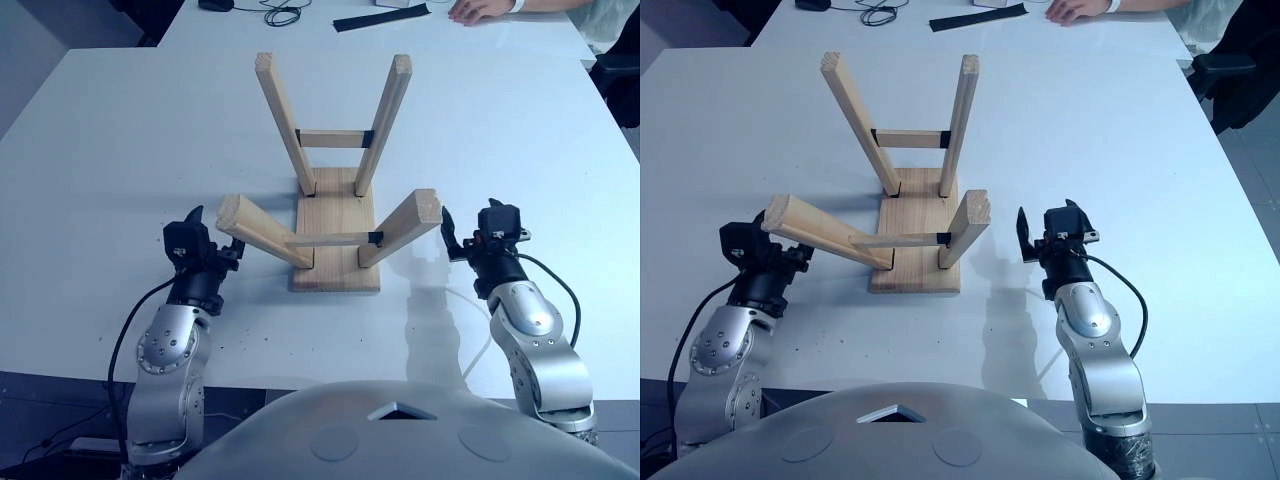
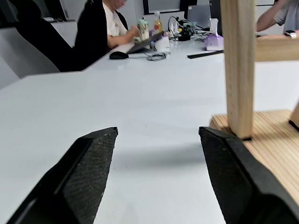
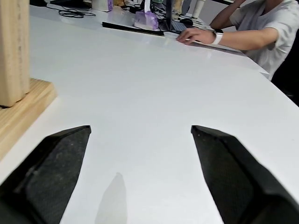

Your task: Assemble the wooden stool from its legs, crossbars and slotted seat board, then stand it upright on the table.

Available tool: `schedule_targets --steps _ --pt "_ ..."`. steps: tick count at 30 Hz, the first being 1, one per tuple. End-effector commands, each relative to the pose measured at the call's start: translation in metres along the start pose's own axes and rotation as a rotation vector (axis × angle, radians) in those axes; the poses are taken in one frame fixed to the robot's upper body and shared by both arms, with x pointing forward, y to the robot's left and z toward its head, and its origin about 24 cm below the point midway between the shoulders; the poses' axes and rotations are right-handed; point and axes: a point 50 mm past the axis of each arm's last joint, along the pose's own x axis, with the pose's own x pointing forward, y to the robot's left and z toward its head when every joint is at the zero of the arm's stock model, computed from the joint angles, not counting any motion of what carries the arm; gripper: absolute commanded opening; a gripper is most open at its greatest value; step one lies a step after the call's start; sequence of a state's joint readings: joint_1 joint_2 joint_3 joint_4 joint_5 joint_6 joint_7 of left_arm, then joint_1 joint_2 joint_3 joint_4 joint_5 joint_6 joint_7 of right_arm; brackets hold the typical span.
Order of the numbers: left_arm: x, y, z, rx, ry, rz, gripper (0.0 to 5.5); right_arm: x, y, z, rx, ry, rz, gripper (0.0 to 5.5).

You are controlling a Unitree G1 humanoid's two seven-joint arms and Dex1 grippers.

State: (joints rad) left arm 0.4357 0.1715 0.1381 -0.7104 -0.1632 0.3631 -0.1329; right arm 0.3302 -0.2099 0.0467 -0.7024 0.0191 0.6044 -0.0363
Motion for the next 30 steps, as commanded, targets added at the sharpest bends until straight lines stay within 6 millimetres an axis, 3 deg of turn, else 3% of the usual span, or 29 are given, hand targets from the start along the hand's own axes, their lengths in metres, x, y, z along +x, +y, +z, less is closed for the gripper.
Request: schedule_targets --steps 1,4,5,8,12,14,16,19,25,30 --pt "0.004 0.023 0.012 0.045 -0.045 0.041 3.23 0.000 -0.025 0.010 0.014 -0.033 -0.146 3.93" --pt "0.002 0.031 0.025 0.106 -0.069 0.014 3.23 -0.002 -0.042 0.019 0.006 -0.065 -0.248 3.93" --pt "0.003 0.029 0.028 0.118 -0.071 -0.009 3.23 -0.001 -0.039 0.025 -0.002 -0.092 -0.231 3.93" --pt "0.013 0.009 0.037 0.096 -0.087 -0.103 3.23 0.003 0.001 0.039 0.022 -0.132 -0.032 3.93" --pt "0.027 -0.042 0.046 0.022 -0.114 -0.259 3.23 0.009 0.051 0.054 0.087 -0.146 0.161 3.93" --pt "0.030 -0.064 0.051 0.012 -0.127 -0.314 3.23 0.014 0.069 0.061 0.098 -0.153 0.215 3.93" --pt "0.031 -0.072 0.053 0.036 -0.136 -0.333 3.23 0.018 0.076 0.064 0.095 -0.151 0.230 3.93" --pt "0.036 -0.066 0.049 0.068 -0.118 -0.297 3.23 0.026 0.072 0.060 0.096 -0.131 0.188 3.93" --pt "0.060 -0.020 0.036 0.149 -0.081 -0.139 3.23 0.037 0.049 0.048 0.054 -0.110 0.100 3.93" --pt "0.061 0.000 0.016 0.155 -0.026 -0.190 3.23 0.043 0.022 0.033 -0.026 -0.088 0.053 3.93"
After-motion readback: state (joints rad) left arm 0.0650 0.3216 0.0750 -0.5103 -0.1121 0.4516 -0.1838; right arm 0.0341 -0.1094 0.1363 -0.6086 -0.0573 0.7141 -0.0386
